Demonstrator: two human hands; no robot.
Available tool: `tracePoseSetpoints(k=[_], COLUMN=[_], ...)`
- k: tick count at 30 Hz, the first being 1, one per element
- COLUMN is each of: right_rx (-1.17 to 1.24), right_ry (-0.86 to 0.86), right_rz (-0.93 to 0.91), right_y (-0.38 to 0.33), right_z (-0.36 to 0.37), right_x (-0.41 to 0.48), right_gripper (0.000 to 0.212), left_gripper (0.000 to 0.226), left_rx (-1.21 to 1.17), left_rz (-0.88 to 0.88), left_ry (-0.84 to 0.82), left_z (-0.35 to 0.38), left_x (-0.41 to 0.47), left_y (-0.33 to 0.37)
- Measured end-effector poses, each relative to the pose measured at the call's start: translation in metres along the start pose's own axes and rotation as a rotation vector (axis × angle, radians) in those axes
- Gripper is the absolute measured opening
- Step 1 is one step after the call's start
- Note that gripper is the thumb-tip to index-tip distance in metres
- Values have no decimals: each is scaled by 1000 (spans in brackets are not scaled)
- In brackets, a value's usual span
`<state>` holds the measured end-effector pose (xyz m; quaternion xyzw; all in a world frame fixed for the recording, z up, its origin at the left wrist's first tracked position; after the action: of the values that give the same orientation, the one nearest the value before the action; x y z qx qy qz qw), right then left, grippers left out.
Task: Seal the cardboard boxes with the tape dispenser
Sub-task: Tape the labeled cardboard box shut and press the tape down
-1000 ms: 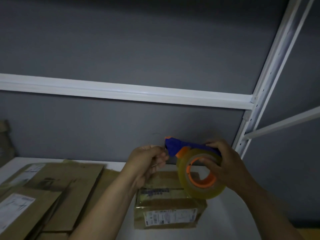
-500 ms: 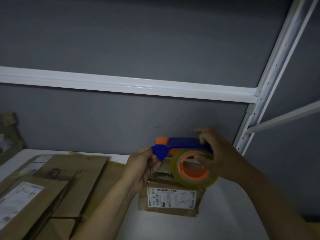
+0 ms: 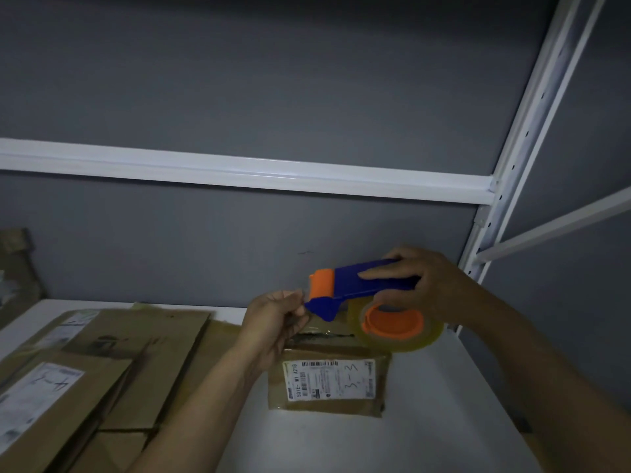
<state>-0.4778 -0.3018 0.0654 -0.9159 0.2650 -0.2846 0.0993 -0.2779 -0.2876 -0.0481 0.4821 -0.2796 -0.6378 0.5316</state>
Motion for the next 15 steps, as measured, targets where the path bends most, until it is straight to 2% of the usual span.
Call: tracePoseSetpoints(k=[5,15], right_rx=[-21,-47], right_ry=[26,52], right_rz=[-34,12], right_y=[3,7], right_z=[-2,-22], right_x=[-6,-21], right_gripper=[45,38], left_gripper=[31,25], left_rx=[-38,-104], left_rz=[-9,10], left_ry=[33,99], left_z=[4,-10], left_x=[2,13], left_y=[-2,-1])
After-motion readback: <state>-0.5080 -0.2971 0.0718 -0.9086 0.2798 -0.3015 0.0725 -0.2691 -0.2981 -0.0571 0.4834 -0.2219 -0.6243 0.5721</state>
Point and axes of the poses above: each hand's wrist, its own x-axis towards the middle knuckle, its own z-axis out of the palm, y = z × x, the point moved 7 cm from there along x, towards the middle knuckle, and after that the axes turned 12 degrees about -z, right-handed, at the moved point
